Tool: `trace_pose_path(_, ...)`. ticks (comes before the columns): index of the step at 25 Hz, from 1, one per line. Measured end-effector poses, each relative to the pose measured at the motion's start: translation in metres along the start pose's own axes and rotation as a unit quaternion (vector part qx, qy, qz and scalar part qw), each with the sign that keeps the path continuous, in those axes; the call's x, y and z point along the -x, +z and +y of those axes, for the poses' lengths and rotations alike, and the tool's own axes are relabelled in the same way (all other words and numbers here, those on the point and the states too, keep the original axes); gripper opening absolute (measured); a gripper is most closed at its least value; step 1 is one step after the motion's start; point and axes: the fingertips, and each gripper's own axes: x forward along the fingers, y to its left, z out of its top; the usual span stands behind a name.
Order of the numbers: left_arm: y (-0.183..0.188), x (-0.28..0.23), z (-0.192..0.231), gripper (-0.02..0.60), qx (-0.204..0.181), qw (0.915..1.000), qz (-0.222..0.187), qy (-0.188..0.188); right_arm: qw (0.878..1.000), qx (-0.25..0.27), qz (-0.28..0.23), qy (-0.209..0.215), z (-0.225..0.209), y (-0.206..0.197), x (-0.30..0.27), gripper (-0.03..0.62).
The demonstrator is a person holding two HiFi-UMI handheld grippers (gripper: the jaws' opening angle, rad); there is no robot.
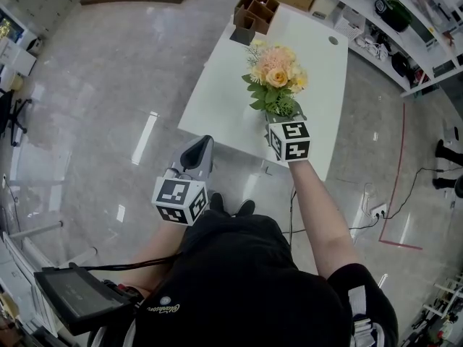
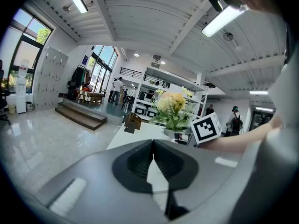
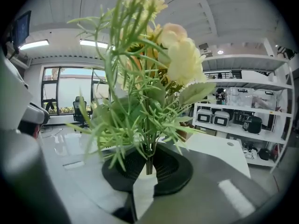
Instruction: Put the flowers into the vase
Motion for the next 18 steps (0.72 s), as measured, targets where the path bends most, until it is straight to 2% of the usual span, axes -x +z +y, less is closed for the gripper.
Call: trace_pose_path(18, 0.0007, 0.0065, 0.0047, 0.008, 0.004, 1.0000, -0.005, 0.000, 0.999, 0.005, 0.044, 0.009, 0.0000, -0.0032, -0.0013, 0.060)
